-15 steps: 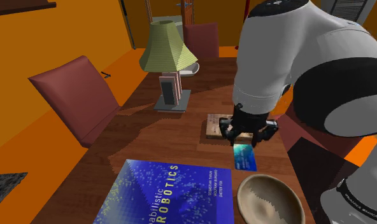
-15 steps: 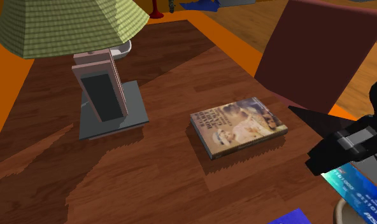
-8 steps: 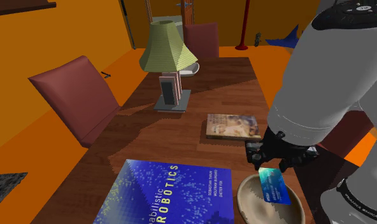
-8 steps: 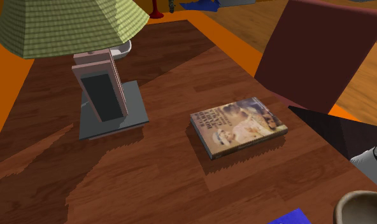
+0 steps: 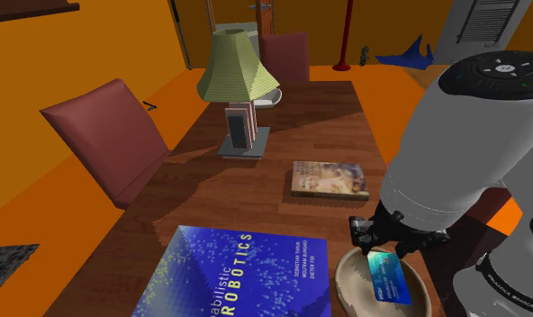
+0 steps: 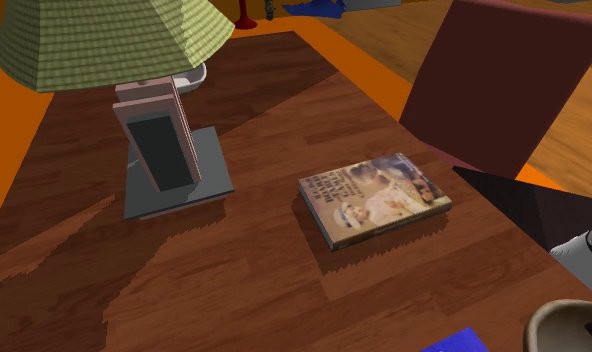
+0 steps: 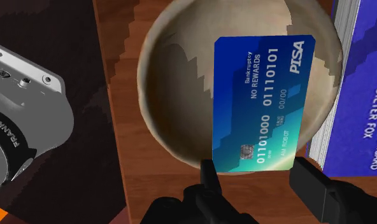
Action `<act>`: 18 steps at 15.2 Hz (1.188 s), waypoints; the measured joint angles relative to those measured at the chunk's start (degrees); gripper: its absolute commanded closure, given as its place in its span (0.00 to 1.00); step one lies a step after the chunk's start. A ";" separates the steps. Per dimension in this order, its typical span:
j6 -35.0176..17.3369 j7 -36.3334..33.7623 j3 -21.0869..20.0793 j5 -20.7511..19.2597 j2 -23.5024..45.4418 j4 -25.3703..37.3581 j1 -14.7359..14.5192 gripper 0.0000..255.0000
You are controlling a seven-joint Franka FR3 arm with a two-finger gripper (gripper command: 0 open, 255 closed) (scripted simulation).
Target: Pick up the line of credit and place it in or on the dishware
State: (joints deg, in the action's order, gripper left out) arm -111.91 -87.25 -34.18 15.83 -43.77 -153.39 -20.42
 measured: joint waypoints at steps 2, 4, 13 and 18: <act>-1.61 -0.14 -0.58 0.35 0.56 -1.05 -0.03 1.00; -3.20 -0.40 -1.26 0.83 1.00 -2.21 -0.22 1.00; -7.92 -0.87 -3.08 1.67 3.24 -4.70 -0.02 1.00; -7.96 -0.87 -3.10 1.67 3.26 -4.72 -0.01 0.00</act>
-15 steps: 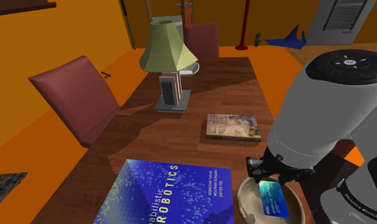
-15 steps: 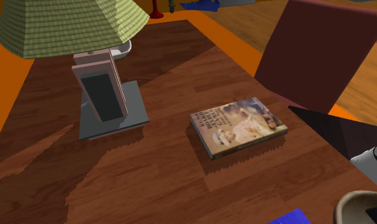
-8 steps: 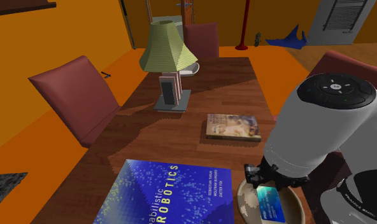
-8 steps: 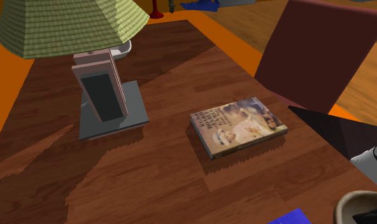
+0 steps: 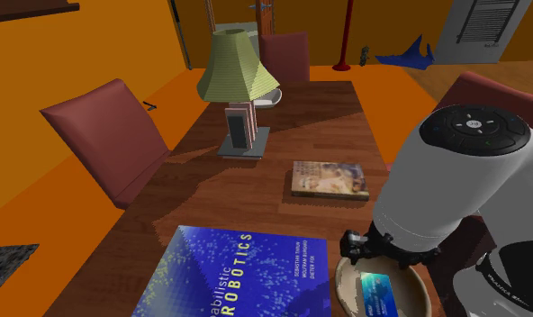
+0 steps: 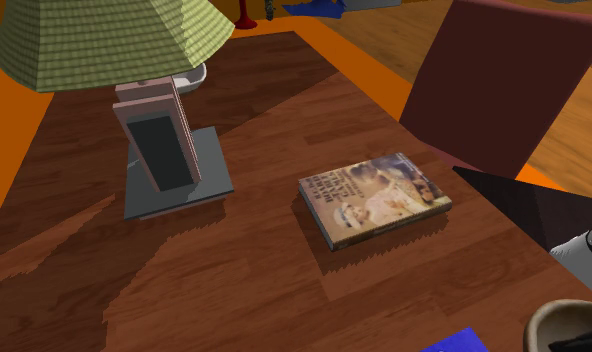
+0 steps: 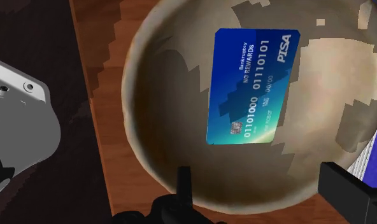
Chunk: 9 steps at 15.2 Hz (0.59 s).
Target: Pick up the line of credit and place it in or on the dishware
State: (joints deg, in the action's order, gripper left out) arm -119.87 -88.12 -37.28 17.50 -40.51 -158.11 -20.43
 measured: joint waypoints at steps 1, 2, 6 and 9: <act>0.00 0.00 0.00 0.00 0.00 0.00 0.00 0.00; 0.00 0.00 0.00 0.00 0.00 0.00 0.00 0.00; 4.81 0.14 1.58 -0.64 -2.32 2.63 -0.43 0.00; 8.05 -0.04 2.34 -1.23 -3.05 5.14 -0.37 0.00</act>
State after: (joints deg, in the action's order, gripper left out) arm -111.82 -88.16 -34.94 16.27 -43.56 -152.97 -20.80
